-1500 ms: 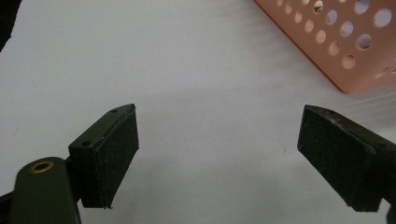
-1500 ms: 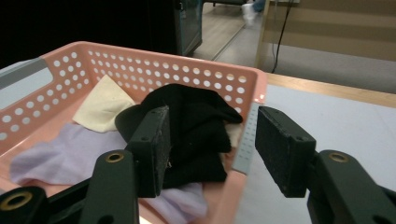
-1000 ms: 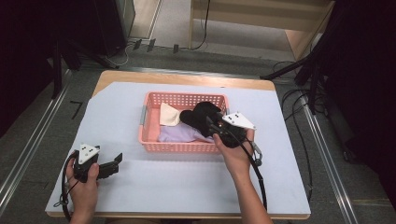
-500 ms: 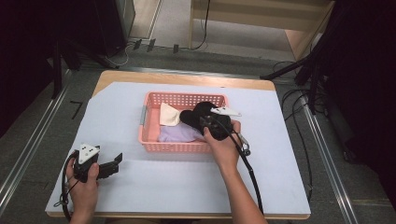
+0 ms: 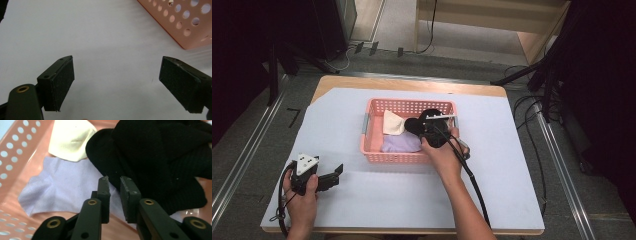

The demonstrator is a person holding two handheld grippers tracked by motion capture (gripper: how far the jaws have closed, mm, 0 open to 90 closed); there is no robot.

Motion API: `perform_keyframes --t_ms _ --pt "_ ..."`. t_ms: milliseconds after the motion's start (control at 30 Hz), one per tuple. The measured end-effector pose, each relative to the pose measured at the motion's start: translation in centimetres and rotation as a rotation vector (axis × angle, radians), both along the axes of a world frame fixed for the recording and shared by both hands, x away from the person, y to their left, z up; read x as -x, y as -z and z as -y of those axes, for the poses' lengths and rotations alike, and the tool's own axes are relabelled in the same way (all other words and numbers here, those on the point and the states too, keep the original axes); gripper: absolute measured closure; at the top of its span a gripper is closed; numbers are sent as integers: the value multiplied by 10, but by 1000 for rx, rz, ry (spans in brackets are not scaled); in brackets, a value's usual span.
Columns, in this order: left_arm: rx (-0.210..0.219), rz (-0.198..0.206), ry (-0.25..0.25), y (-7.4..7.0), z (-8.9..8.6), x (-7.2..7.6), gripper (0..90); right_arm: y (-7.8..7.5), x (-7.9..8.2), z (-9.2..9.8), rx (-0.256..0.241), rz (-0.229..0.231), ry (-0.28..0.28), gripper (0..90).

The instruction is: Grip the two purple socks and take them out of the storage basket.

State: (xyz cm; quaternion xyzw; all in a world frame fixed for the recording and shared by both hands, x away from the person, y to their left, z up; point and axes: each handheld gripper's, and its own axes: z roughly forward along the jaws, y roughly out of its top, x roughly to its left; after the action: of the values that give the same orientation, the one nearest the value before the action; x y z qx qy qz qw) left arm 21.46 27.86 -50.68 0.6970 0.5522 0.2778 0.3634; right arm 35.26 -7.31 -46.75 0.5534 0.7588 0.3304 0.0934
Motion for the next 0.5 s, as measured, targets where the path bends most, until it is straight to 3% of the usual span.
perform_keyframes --t_ms 33,133,200,233,300,333,500 --pt "0 0 0 0 0 0 137 0 -2 -2 8 -26 -4 758" --pt "0 0 0 0 0 0 136 1 -4 -5 23 -44 -4 741" --pt "0 0 0 0 0 0 137 4 -7 -10 73 -57 -9 708" --pt "-1 0 -1 0 0 0 137 4 -7 -10 73 -57 -9 708" --pt "-1 -1 0 0 0 0 137 10 -8 -16 154 -74 -20 700" --pt "0 -1 0 0 0 0 137 10 -8 -16 154 -74 -20 700" --pt "-1 -5 1 0 0 0 137 11 -11 -15 157 -110 -23 886"
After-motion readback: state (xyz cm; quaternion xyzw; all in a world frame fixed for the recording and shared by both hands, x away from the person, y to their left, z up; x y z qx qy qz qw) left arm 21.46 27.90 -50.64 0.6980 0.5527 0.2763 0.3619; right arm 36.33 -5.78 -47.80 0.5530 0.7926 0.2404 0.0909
